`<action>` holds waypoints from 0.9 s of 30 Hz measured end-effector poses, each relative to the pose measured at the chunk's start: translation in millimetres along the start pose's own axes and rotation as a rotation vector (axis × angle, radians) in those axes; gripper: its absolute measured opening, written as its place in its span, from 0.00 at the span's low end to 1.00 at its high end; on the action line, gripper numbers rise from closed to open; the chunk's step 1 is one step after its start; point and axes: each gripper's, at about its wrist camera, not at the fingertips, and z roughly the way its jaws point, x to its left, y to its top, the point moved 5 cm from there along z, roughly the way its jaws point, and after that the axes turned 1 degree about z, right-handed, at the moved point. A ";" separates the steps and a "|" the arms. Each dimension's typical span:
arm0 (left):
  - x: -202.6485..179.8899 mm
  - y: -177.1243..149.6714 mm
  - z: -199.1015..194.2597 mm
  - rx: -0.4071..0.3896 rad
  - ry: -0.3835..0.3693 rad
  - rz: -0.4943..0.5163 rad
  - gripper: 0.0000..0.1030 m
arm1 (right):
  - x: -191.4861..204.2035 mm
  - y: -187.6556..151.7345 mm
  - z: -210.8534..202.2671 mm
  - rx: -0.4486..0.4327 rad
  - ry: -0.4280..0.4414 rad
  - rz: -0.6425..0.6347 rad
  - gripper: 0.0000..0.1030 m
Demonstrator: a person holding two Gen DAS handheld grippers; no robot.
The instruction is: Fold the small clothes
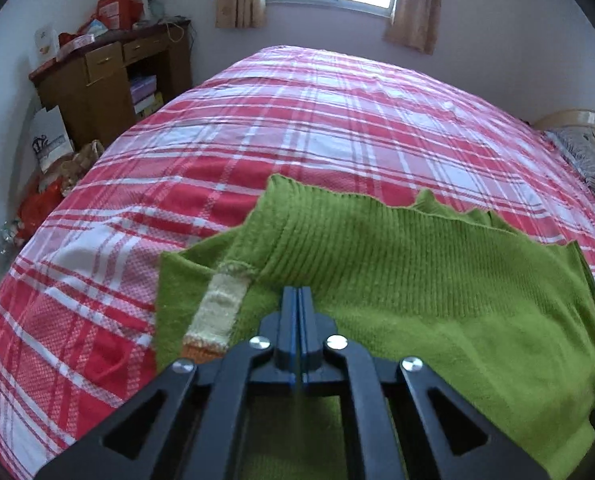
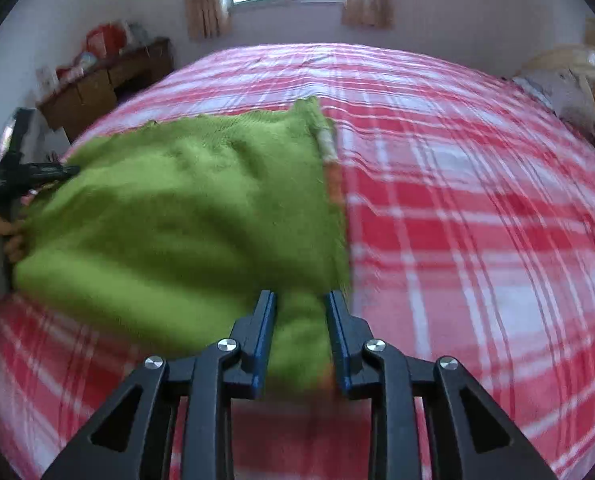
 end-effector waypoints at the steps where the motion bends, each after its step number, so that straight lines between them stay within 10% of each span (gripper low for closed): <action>1: -1.5 -2.9 -3.1 -0.002 0.002 0.003 0.06 | -5.0 -6.3 -3.1 0.010 0.009 0.023 0.26; 8: -13.5 -20.5 -34.7 -0.007 0.092 0.114 0.10 | -9.5 -16.7 -9.8 -0.050 0.028 0.086 0.27; 12: -10.6 -46.3 -84.8 -0.060 0.179 0.142 0.73 | -10.4 -15.9 -9.1 -0.058 0.045 0.097 0.29; 16: -6.7 -63.5 -126.5 -0.147 0.254 0.158 0.92 | -12.6 -16.8 -10.0 -0.061 0.060 0.110 0.29; 27: 10.0 -92.4 -154.5 -0.109 0.276 0.059 0.98 | -14.9 -16.7 -10.7 -0.066 0.077 0.124 0.30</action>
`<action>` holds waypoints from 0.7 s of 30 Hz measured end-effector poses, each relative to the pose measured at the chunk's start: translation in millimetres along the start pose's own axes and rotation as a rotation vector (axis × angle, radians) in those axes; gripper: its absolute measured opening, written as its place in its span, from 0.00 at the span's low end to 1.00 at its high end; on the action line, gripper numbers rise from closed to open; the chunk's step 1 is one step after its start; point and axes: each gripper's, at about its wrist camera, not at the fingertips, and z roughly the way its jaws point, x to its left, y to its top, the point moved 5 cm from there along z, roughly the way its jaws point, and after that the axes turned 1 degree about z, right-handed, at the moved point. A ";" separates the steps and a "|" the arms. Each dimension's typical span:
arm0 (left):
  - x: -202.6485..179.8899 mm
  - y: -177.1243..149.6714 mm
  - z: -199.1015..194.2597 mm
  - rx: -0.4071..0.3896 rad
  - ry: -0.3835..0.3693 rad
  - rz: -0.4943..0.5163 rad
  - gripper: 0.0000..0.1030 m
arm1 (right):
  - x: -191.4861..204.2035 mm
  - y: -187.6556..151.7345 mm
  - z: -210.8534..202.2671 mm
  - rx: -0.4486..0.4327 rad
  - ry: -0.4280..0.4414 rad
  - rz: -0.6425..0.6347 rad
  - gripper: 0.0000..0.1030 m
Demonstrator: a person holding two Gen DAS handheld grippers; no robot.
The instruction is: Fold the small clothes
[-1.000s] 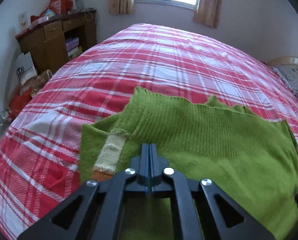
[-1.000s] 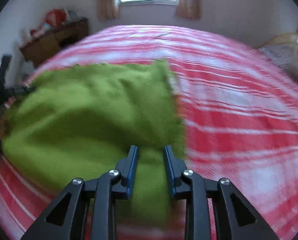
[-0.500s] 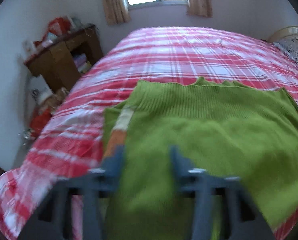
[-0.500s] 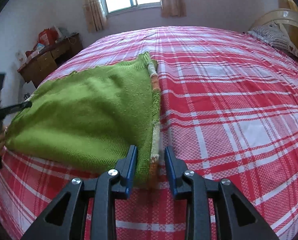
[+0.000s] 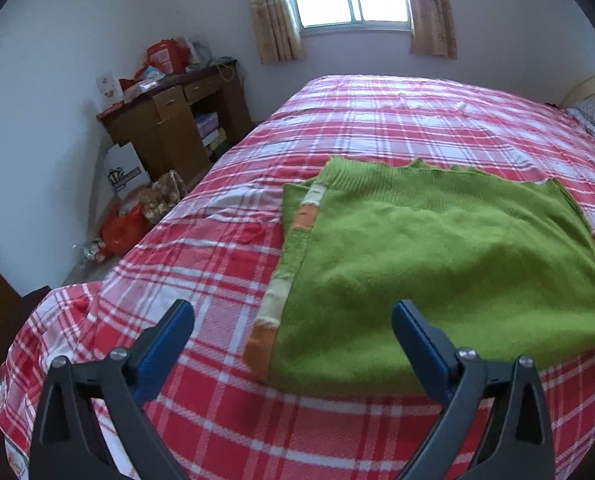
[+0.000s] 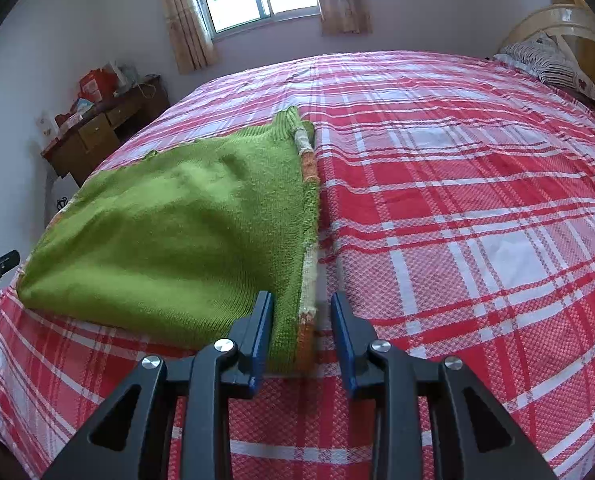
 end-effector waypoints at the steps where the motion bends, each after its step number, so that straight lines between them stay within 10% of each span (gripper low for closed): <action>1: 0.2 -1.2 -1.7 0.000 0.003 -0.001 0.98 | -0.4 -0.1 0.0 0.000 -0.001 -0.001 0.30; 14: 30.2 -13.9 -16.3 0.017 -0.024 -0.096 1.00 | 4.7 4.8 -5.8 0.041 -0.065 0.002 0.31; 21: 37.9 -21.5 -11.1 0.010 0.030 -0.119 1.00 | 81.7 28.0 -55.5 -0.127 -0.058 -0.145 0.31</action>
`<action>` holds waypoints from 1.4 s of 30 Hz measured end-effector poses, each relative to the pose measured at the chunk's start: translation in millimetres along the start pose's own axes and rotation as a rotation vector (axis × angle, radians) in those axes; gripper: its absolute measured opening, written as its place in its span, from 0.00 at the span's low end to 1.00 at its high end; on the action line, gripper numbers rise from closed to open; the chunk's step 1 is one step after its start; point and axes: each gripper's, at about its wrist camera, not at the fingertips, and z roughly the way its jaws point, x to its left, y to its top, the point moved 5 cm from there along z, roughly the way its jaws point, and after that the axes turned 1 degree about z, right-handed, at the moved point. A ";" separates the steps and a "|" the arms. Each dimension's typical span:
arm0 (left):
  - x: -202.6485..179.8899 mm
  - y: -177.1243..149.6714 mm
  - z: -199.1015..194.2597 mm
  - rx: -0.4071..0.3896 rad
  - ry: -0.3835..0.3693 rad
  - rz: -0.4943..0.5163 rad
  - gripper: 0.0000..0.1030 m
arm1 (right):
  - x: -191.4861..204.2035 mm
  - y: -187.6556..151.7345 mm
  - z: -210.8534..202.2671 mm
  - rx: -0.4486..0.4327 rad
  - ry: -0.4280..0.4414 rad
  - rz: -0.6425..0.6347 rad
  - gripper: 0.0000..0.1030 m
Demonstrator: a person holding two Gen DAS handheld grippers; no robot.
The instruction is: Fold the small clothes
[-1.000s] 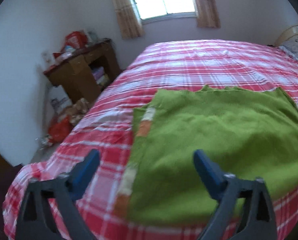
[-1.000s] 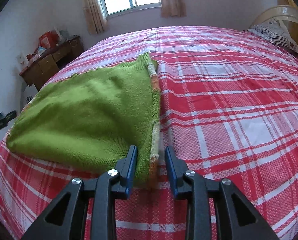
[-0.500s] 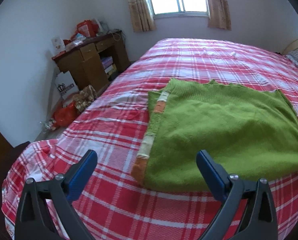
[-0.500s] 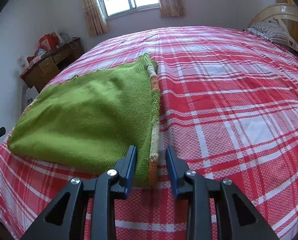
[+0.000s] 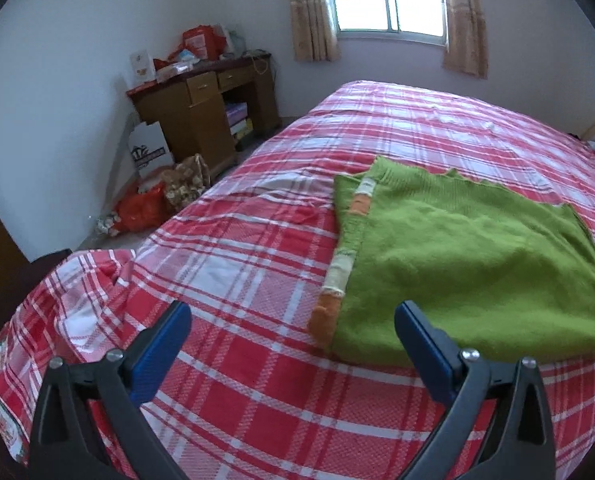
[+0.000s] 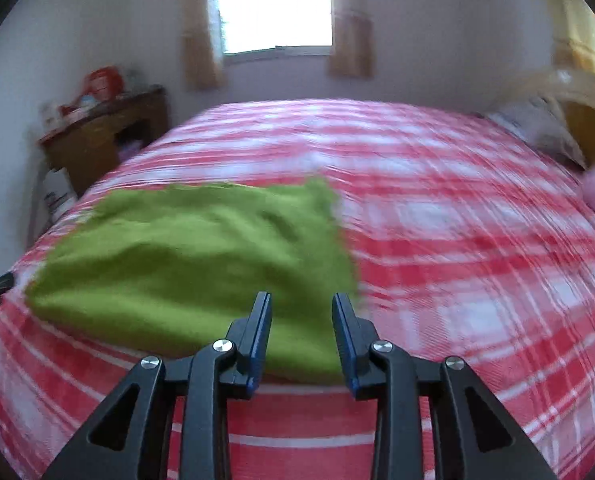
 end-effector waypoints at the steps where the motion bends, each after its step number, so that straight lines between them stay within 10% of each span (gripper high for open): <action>1: -0.9 -1.0 1.4 0.008 -0.002 0.003 1.00 | 14.9 1.7 2.4 0.008 0.041 -0.016 0.31; 8: -2.6 3.4 -3.5 -0.009 0.039 0.050 1.00 | 104.2 -3.0 40.9 0.058 0.171 -0.126 0.31; 19: -11.8 -10.5 24.8 0.064 0.037 0.021 1.00 | 116.4 -36.3 73.6 0.106 0.175 -0.172 0.46; 33: -18.3 -60.3 23.3 0.174 -0.206 -0.282 0.99 | 110.9 -39.5 68.0 0.081 0.224 -0.130 0.48; 42: -41.9 -27.1 40.2 0.110 -0.350 -0.382 1.00 | 109.9 -39.6 65.8 0.078 0.232 -0.123 0.48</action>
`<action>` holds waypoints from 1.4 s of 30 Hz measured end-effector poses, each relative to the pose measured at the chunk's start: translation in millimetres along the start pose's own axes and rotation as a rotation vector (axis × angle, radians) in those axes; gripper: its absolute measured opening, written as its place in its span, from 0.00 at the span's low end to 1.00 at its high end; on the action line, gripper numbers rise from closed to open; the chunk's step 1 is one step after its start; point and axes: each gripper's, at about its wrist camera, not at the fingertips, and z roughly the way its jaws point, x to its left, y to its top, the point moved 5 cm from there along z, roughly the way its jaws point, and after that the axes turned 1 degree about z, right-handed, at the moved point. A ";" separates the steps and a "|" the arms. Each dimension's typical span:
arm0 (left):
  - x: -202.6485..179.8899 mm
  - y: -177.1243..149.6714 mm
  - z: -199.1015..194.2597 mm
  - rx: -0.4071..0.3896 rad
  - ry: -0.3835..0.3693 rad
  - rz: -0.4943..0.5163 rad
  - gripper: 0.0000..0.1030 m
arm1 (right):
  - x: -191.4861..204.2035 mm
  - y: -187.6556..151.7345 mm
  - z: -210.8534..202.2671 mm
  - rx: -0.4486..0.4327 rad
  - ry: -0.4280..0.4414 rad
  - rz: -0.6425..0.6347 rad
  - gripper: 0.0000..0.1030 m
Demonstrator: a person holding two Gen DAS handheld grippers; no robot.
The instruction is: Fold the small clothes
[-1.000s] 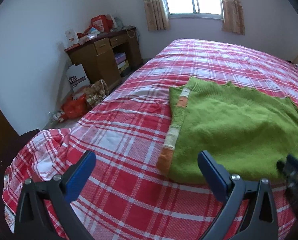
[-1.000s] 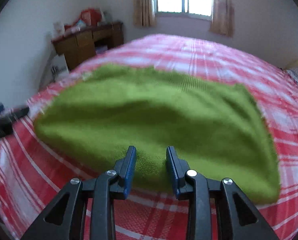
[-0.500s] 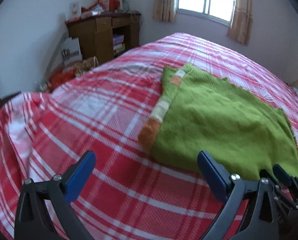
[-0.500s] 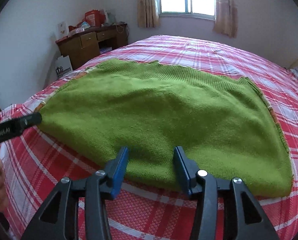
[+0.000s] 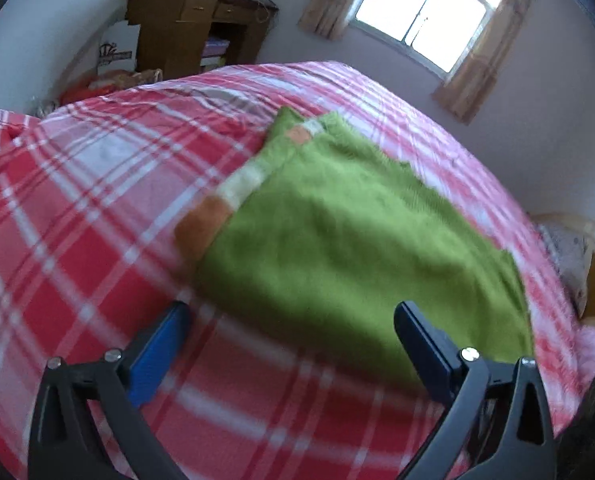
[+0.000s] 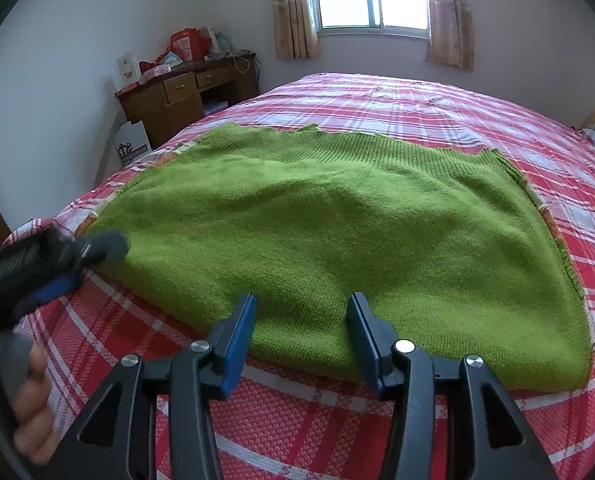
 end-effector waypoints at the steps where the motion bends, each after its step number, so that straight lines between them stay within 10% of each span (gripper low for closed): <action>1: 1.8 4.4 2.5 -0.006 -0.014 -0.017 1.00 | -0.3 0.0 -0.3 -0.001 0.003 0.002 0.48; 5: -1.3 23.7 10.5 -0.016 -0.068 -0.072 0.70 | -0.7 -0.4 -1.3 -0.004 0.013 0.010 0.48; 8: 0.1 26.9 5.3 -0.044 -0.056 -0.032 0.23 | -1.9 -0.8 -1.4 -0.005 0.017 0.013 0.48; 14: 15.2 16.9 13.8 -0.033 -0.055 -0.068 0.28 | -1.3 -1.2 -1.6 -0.004 0.014 0.011 0.48; 20: 11.9 26.5 11.8 -0.051 -0.089 -0.111 0.79 | 3.6 3.4 -6.1 -0.006 -0.007 -0.001 0.48; 28: 16.3 28.7 16.5 -0.039 -0.081 -0.055 0.30 | 37.8 -1.0 11.6 0.049 0.138 0.038 0.48; 42: -62.0 30.0 -4.0 -0.172 -0.004 0.340 0.14 | 32.4 -3.7 8.9 0.022 0.164 0.057 0.49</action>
